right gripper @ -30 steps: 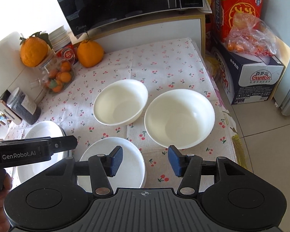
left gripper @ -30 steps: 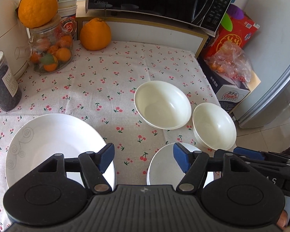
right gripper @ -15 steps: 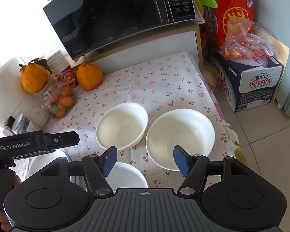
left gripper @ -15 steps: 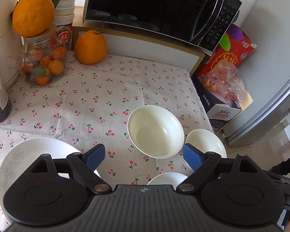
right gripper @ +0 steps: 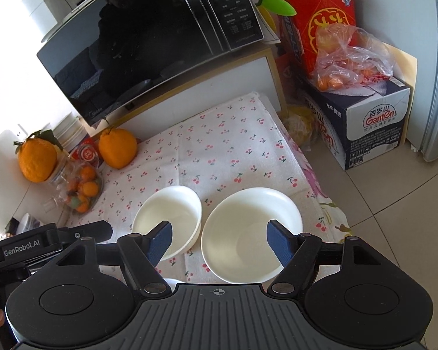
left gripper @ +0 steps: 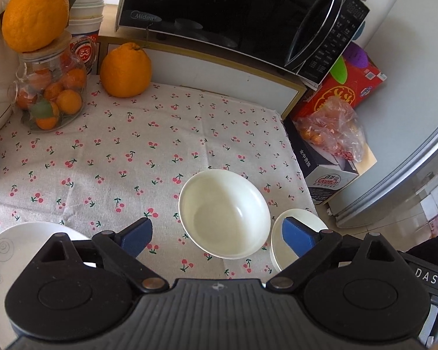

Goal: Organize plates and bowls
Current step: 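Move both grippers to the smaller white bowl, then close both grippers on the smaller white bowl's rim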

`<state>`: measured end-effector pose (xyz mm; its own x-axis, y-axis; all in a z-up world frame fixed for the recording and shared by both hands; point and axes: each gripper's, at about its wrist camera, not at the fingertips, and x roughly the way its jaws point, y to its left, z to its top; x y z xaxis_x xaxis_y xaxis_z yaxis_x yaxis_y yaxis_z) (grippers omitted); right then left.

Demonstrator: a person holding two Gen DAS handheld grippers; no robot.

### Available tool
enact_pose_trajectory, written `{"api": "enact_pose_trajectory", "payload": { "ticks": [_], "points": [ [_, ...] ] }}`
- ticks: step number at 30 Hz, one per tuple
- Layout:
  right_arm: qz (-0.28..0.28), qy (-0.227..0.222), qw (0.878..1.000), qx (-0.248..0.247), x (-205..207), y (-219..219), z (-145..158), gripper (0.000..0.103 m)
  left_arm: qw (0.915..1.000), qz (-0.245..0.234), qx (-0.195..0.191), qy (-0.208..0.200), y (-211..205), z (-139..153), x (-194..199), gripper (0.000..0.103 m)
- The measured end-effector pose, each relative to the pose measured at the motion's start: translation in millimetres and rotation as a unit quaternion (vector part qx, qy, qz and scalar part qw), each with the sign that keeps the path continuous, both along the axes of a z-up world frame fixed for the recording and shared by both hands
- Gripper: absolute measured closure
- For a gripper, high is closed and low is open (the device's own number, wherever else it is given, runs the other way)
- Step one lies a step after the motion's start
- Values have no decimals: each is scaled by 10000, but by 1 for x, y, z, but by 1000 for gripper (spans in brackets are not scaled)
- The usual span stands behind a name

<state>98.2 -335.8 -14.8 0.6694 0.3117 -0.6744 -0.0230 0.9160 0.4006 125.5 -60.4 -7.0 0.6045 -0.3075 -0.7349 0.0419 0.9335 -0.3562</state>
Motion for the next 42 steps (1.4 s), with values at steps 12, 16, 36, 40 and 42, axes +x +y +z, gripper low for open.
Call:
{"api": "enact_pose_trajectory", "payload": {
  "ticks": [12, 16, 36, 40, 42],
  "points": [
    [627, 63, 9977, -268, 62, 36, -14, 47, 9990, 232, -93, 371, 8, -25, 33, 28],
    [831, 201, 9955, -405, 80, 49, -26, 54, 9988, 226, -125, 423, 12, -34, 43, 39],
    [1270, 566, 9826, -1233, 104, 93, -61, 89, 9979, -107, 33, 645, 2, -64, 59, 86],
    [1161, 453, 9864, -1069, 102, 86, -52, 89, 9985, 24, -193, 511, 9, -54, 58, 91],
    [1125, 369, 9878, -1010, 100, 83, -46, 89, 9987, 48, -286, 420, 10, -47, 56, 91]
  ]
}}
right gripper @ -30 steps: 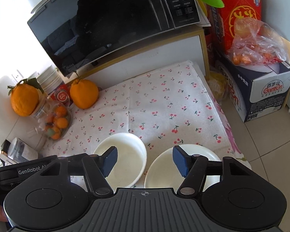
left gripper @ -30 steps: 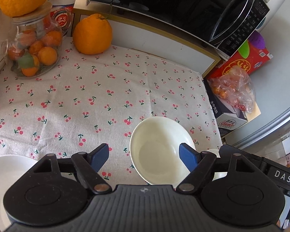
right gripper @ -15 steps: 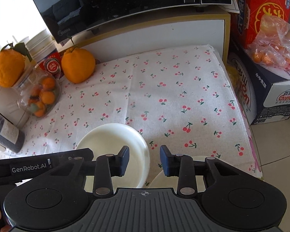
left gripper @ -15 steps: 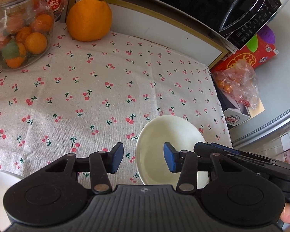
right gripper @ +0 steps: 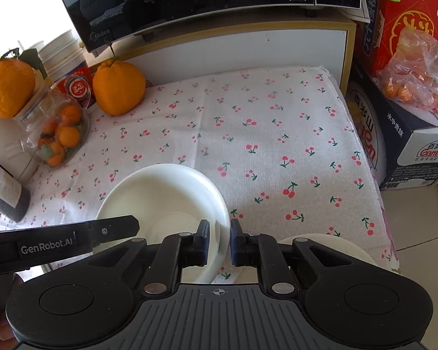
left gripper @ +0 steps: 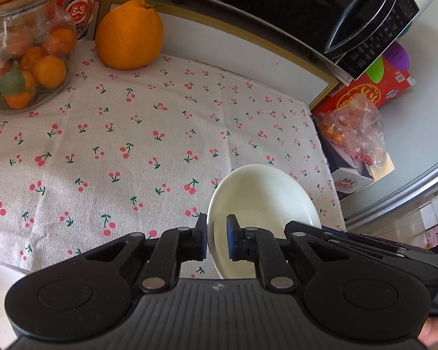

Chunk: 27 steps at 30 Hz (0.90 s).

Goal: Organize plates and bowls
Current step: 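Close both grippers on the smaller white bowl's rim, then lift the smaller bowl with both grippers toward the placed bowl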

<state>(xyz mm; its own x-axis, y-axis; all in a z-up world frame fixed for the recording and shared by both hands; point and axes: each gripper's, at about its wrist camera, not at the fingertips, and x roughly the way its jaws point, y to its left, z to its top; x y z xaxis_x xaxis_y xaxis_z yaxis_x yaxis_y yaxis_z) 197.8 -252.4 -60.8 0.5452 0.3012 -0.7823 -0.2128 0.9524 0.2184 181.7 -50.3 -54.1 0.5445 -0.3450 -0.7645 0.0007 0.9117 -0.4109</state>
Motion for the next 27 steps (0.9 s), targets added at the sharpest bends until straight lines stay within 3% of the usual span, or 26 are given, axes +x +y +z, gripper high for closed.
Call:
{"api": "enact_pose_trajectory", "payload": {
  "ticks": [16, 27],
  "points": [
    [-3, -891, 9922, 867, -55, -25, 60, 89, 9973, 95, -298, -666, 4, 48, -40, 93],
    [-72, -1062, 9884, 1080, -89, -40, 67, 88, 9967, -182, -243, -753, -4, 53, -68, 93]
  ]
}}
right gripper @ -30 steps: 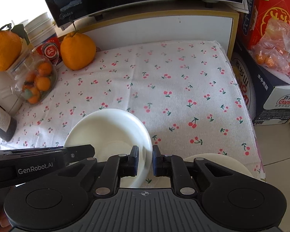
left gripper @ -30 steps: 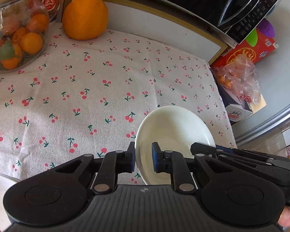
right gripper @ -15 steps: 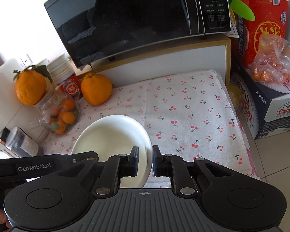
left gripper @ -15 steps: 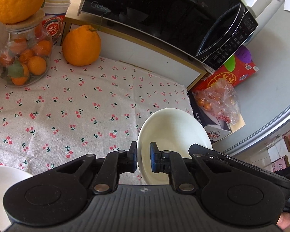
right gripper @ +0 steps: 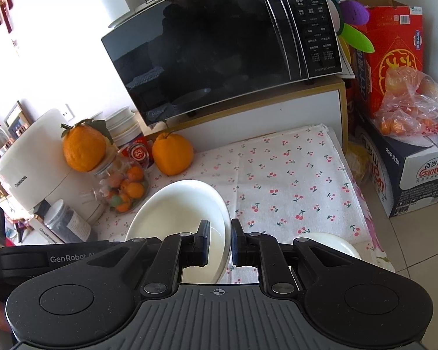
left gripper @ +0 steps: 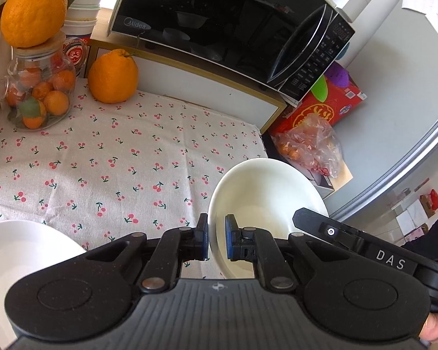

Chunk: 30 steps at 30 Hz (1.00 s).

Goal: Organize plates and bowls
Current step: 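Lift the smaller bowl with both grippers toward the placed bowl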

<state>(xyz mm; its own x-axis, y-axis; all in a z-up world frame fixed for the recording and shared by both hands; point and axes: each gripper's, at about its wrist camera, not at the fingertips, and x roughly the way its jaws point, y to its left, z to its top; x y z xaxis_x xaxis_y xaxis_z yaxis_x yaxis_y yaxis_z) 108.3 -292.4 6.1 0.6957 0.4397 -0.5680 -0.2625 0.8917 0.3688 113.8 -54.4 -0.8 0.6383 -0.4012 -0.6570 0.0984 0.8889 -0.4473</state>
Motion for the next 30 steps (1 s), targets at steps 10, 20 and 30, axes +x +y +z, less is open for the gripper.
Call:
{"api": "enact_pose_trajectory", "payload": {
  "ticks": [10, 20, 30],
  "points": [
    [76, -192, 9998, -8, -23, 0, 5, 88, 9998, -204, 33, -3, 2, 3, -20, 93],
    [117, -302, 9994, -77, -37, 5, 8, 88, 9996, -253, 112, -50, 3, 5, -37, 93],
    [88, -233, 9996, -116, -57, 1, 0, 87, 9986, -425, 316, 63, -4, -2, -50, 93]
  ]
}}
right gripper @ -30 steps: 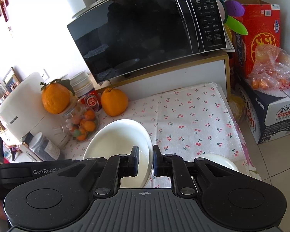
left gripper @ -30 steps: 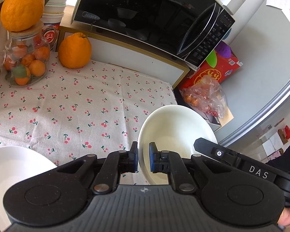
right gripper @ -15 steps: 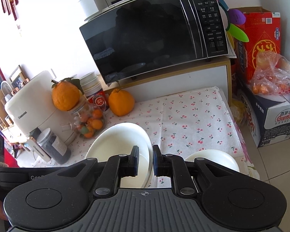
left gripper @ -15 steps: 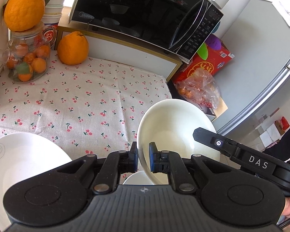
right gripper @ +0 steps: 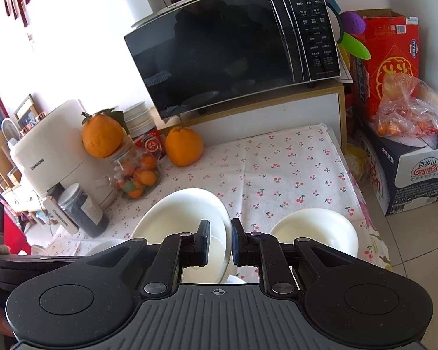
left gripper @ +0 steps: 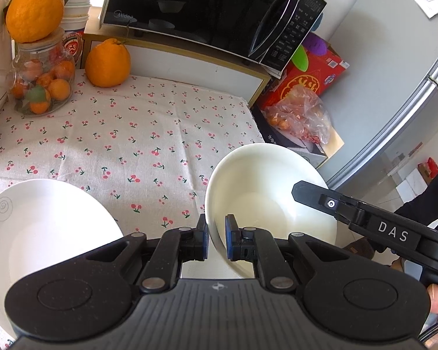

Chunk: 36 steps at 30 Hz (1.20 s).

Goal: Organize plates and bowls
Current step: 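Lift the smaller bowl with both grippers toward the placed bowl, then lower the smaller bowl into the placed white bowl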

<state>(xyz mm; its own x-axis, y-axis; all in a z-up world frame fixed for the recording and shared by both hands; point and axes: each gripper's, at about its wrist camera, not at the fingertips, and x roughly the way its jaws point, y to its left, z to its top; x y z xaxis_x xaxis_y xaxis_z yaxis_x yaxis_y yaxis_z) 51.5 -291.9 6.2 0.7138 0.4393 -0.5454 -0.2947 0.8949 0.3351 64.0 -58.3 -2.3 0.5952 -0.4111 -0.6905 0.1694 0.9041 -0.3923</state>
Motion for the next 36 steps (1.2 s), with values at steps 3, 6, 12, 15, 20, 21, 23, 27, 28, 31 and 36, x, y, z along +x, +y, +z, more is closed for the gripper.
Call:
{"api": "enact_pose_trajectory", "payload": {
  "ticks": [3, 6, 12, 15, 20, 21, 23, 27, 28, 31, 36],
  "points": [
    [37, 79, 9999, -69, -5, 0, -4, 87, 9999, -30, 140, 26, -3, -3, -5, 93],
    [57, 170, 9998, -132, -8, 2, -8, 87, 9996, -57, 263, 103, -5, -9, -9, 93],
    [41, 322, 9993, -209, -12, 3, -16, 86, 9991, -125, 362, 202, -8, -14, -15, 92],
    [17, 430, 9988, -249, -12, 3, -19, 86, 9988, -163, 430, 170, -9, -15, -18, 93],
    [69, 580, 9976, -380, -16, 6, -26, 86, 9982, -182, 521, 255, -9, -20, -20, 93],
    [81, 606, 9973, -395, -16, 6, -27, 86, 9980, -189, 545, 262, -9, -21, -19, 93],
    [82, 666, 9968, -432, -15, 7, -29, 86, 9976, -214, 592, 298, -10, -23, -19, 93],
    [55, 757, 9956, -540, -13, 10, -33, 85, 9970, -250, 582, 437, -11, -28, -17, 93],
    [54, 786, 9953, -565, -12, 10, -34, 85, 9969, -248, 601, 434, -11, -28, -17, 93],
    [114, 823, 9946, -627, -13, 13, -36, 85, 9963, -220, 737, 377, -11, -28, -17, 93],
    [129, 933, 9930, -709, -10, 16, -39, 85, 9951, -229, 848, 451, -13, -33, -16, 92]
  ]
}}
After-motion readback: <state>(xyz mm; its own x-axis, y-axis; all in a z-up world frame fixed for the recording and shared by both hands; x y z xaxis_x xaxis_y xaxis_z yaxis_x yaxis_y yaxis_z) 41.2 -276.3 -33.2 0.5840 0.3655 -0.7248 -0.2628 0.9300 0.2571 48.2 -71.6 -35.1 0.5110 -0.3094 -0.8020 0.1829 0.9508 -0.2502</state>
